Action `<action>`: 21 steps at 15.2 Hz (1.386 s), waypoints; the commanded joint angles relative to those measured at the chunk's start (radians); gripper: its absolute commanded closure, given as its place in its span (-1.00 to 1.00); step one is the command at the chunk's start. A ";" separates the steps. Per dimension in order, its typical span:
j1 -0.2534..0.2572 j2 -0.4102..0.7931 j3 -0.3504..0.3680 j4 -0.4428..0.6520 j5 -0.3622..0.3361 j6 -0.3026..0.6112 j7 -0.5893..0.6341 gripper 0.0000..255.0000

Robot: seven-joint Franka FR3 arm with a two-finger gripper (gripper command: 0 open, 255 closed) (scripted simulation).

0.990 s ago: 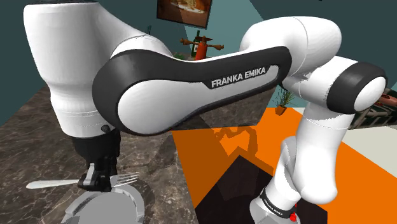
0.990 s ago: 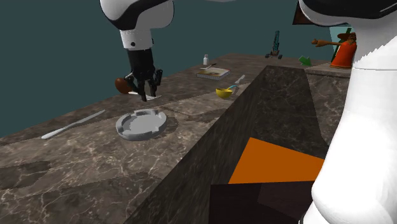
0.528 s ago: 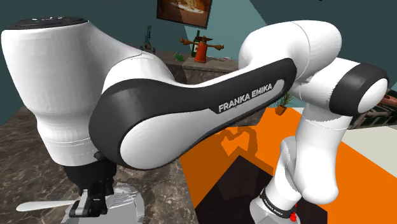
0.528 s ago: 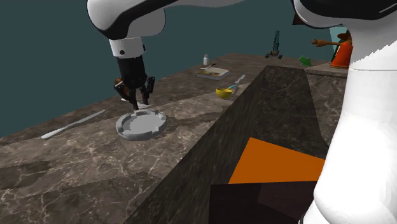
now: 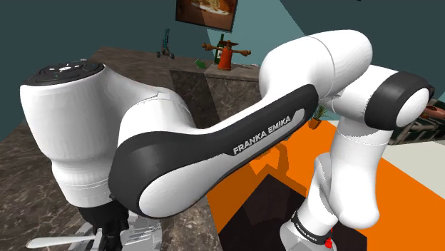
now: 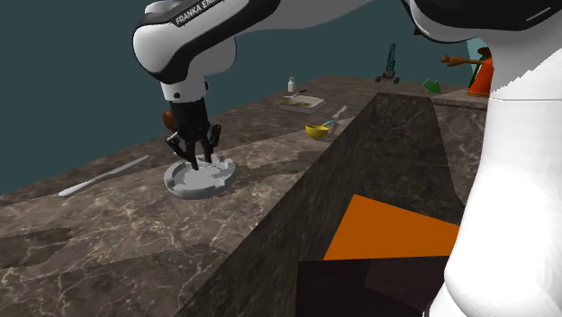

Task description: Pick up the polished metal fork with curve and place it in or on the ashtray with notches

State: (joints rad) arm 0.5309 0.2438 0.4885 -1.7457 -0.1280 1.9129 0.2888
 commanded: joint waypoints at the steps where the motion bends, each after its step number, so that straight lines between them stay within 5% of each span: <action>1: 0.000 0.007 -0.002 -0.025 -0.005 0.032 0.003 1.00; 9: -0.001 0.008 -0.002 -0.025 -0.005 0.032 0.003 1.00; 10: -0.001 0.007 -0.002 -0.025 -0.005 0.032 0.002 -1.00; 15: -0.001 0.007 -0.002 -0.025 -0.005 0.032 0.002 -1.00; 21: 0.001 -0.012 0.004 0.079 0.009 -0.089 -0.007 -1.00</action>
State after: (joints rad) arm 0.5311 0.2295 0.4918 -1.6781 -0.1187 1.8343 0.2812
